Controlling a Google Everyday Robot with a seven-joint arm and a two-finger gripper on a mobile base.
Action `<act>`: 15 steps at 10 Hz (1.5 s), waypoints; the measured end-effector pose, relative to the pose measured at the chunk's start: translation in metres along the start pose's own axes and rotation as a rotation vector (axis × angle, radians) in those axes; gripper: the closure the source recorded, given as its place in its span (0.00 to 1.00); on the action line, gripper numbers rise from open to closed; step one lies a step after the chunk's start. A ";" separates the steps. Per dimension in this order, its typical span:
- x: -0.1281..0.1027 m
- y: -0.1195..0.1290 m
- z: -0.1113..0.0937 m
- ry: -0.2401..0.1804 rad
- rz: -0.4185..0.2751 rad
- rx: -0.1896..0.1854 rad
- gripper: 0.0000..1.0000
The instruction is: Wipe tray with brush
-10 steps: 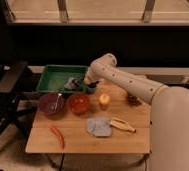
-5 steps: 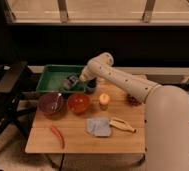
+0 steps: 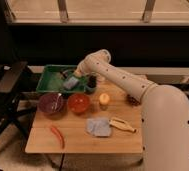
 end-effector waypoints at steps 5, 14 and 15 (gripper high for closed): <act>0.072 0.016 -0.026 0.147 0.045 -0.034 1.00; 0.095 -0.021 -0.002 0.246 0.073 0.037 1.00; 0.092 -0.023 0.001 0.250 0.057 0.048 1.00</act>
